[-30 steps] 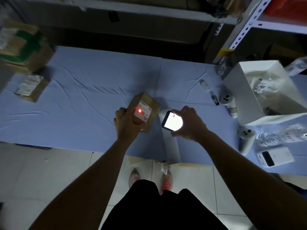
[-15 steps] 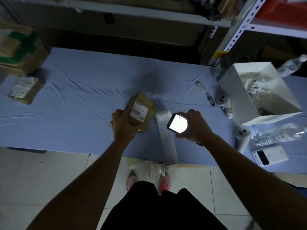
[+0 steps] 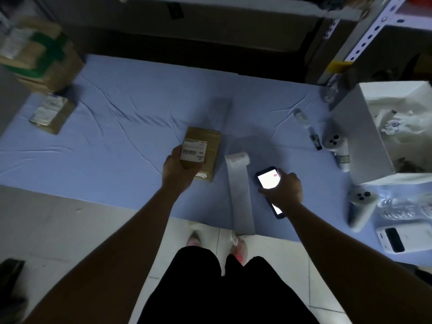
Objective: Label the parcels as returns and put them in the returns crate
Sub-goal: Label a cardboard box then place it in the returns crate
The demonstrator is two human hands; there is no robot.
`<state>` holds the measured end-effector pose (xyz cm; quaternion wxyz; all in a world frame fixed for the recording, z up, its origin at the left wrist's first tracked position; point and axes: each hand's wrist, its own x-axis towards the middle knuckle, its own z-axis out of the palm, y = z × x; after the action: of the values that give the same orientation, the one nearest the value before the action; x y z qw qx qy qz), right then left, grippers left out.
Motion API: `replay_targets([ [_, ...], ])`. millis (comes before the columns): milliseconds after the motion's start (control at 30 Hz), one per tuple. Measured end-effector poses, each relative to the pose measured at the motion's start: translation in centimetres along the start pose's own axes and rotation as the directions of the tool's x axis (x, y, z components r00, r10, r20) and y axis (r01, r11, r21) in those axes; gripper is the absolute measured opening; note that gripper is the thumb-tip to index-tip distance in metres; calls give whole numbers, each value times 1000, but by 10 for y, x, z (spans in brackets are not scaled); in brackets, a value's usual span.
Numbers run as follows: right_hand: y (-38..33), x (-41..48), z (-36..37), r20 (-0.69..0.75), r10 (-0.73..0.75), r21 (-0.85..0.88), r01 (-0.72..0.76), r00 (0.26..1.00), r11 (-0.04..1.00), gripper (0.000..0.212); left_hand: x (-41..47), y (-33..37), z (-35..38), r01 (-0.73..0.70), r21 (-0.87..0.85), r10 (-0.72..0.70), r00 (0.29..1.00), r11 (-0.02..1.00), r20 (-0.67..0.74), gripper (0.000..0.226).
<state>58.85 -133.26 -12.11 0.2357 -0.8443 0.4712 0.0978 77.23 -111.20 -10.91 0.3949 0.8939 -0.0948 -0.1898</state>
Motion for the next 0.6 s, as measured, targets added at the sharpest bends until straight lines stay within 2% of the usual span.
replay_targets([
  [100, 0, 9, 6, -5, 15, -6, -15, 1000, 1000, 79, -3, 1, -1, 25, -20, -25, 1000, 999, -10, 76],
  [233, -2, 16, 7, 2, 8, -189, -7, 1000, 982, 83, -3, 2, -1, 54, -13, -54, 998, 998, -16, 79],
  [300, -6, 18, 7, -46, -41, -290, 26, 998, 957, 84, -3, 2, -1, 60, 8, -60, 998, 998, -16, 82],
  [333, -10, 19, 8, -78, -91, -276, 66, 993, 959, 82, -4, 2, -1, 61, 34, -60, 998, 998, -30, 85],
  [367, -15, 20, 9, -104, -144, -189, 122, 984, 974, 76, -4, 4, -1, 61, 59, -58, 997, 996, -52, 86],
  [400, -23, 20, 10, -114, -181, -28, 179, 977, 983, 67, -5, 6, -1, 59, 88, -52, 995, 994, -81, 85],
  [467, -43, 19, 8, -88, -140, 292, 160, 986, 943, 50, -6, 13, 1, 12, 161, 11, 990, 987, -142, 75],
  [533, -62, 20, 7, 6, -33, 411, 28, 999, 911, 46, -6, 23, 2, -84, 212, 123, 977, 974, -176, 66],
  [600, -72, 22, 8, 135, -15, 403, -41, 991, 914, 46, -5, 31, 4, -130, 169, 160, 972, 977, -172, 63],
])
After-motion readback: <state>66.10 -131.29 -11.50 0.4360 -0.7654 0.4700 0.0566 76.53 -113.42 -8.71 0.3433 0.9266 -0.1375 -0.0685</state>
